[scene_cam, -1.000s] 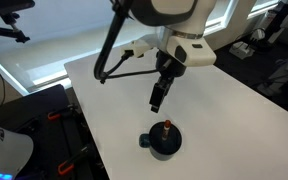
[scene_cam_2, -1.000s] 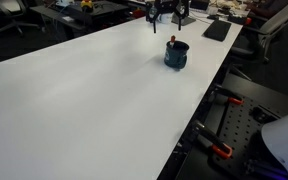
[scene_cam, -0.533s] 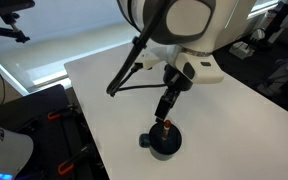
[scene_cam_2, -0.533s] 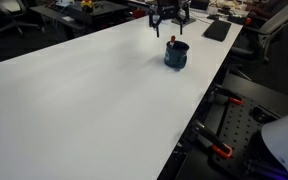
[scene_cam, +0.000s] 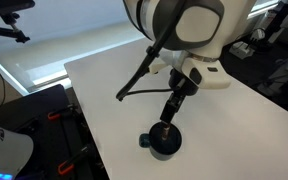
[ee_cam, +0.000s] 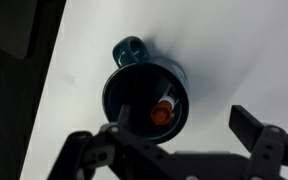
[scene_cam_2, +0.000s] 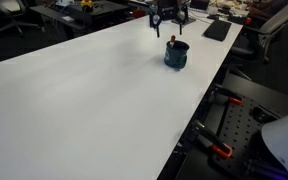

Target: Remove the marker from the cup

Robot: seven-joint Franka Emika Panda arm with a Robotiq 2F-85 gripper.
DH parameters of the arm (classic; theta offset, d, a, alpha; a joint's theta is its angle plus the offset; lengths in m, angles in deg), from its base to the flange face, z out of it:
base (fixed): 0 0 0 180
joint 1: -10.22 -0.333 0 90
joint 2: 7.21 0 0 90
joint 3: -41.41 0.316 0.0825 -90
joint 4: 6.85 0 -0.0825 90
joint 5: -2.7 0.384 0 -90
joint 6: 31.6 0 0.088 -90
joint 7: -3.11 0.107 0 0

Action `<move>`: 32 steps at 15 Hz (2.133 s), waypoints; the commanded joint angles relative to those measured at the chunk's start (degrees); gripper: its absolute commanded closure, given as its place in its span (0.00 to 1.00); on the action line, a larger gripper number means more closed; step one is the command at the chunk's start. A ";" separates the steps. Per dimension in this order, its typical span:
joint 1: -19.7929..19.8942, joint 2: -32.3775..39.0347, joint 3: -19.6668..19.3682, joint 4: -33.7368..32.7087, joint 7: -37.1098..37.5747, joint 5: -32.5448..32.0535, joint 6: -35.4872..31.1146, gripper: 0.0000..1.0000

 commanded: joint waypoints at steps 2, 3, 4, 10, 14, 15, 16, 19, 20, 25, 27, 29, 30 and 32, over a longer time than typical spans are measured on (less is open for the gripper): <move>-0.50 0.48 -0.45 -0.27 0.42 -0.17 0.13 0.00; -0.53 0.60 -0.47 -0.27 0.47 -0.21 0.07 0.00; -0.56 0.73 -0.50 -0.33 0.53 -0.25 0.15 0.00; -0.47 1.41 -0.59 -0.54 0.36 -0.13 0.01 0.00; -0.35 1.99 -0.78 -0.85 0.22 -0.25 -0.32 0.00; -0.29 2.29 -0.88 -1.03 0.17 -0.32 -0.57 0.00; -0.26 2.56 -0.98 -1.24 0.13 -0.35 -0.56 0.00; -0.21 3.39 -1.47 -1.82 0.19 -0.50 -0.76 0.00; -0.17 3.65 -1.63 -1.99 0.11 -0.45 -0.73 0.00; -0.28 4.75 -2.15 -2.60 0.21 -0.40 -0.25 0.02; -0.44 4.97 -2.23 -2.60 0.35 -0.53 -0.24 0.03; -0.67 5.24 -2.33 -2.69 0.70 -0.75 0.00 0.00; -0.28 4.84 -1.97 -2.01 -0.17 0.19 -0.16 0.00; -0.28 4.94 -1.97 -2.01 -0.18 0.20 -0.16 0.00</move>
